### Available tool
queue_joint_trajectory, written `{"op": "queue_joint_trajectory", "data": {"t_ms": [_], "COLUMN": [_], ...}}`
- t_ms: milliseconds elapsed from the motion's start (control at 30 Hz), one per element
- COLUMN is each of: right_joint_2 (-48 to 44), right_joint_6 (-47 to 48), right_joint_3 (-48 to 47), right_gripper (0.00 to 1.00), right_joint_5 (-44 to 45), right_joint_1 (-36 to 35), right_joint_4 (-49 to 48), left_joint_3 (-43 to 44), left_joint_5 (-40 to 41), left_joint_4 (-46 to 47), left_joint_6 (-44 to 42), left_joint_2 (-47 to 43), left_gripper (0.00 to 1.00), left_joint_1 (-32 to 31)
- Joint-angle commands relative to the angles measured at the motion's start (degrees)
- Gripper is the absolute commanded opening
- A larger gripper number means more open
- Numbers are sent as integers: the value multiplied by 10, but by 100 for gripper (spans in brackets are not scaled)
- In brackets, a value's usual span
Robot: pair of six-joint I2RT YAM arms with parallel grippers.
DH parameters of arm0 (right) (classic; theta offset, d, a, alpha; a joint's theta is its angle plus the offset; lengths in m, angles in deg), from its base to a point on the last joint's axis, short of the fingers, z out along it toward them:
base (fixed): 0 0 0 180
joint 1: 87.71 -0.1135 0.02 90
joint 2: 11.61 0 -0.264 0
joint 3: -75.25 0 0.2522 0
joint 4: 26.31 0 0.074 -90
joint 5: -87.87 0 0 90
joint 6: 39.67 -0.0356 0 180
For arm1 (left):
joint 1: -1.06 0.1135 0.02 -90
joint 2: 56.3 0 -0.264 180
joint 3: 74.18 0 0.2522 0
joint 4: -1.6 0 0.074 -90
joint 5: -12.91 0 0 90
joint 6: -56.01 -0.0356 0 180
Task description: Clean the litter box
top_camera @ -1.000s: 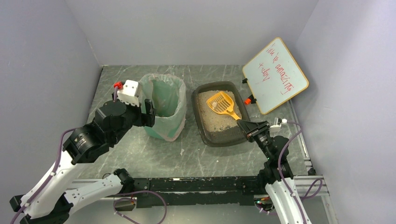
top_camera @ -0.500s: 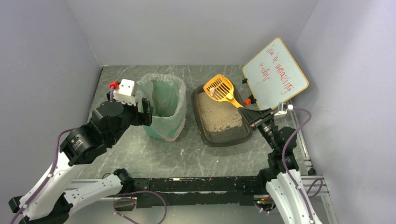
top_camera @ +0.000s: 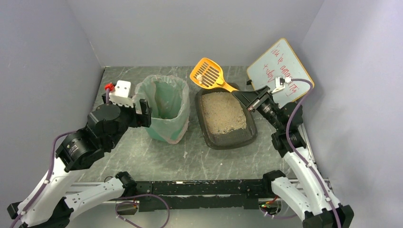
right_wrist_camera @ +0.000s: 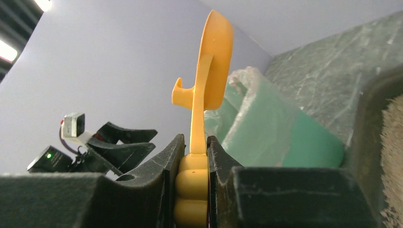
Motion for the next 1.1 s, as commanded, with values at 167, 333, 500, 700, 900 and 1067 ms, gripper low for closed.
{"op": "queue_joint_trajectory", "data": {"t_ms": [167,333,500,700,900,1067], "right_joint_2": [111,174,243,309,350,347], "right_joint_6": [157,264,389,518,580,592], "right_joint_3": [-173,-263,-381,-490,-561,-586], "right_gripper": [0,0,0,0,0,0], "right_joint_5": [36,119,234,417,525,546], "right_joint_1": [-116,-191,-277,-399,-461,-470], "right_joint_4": [114,215,329,415,461,471], "left_joint_3": [26,30,33,32,31,30], "left_joint_5": [19,22,27,30,30,33], "left_joint_4": [-4,-7,-12,-12,-7,-4], "left_joint_6": [-7,-8,-10,-11,-12,-16], "left_joint_2": [-7,-7,-8,-9,-4,-1], "left_gripper": [92,92,92,92,92,92], "left_joint_1": [-2,-2,-2,-2,-2,-2]}}
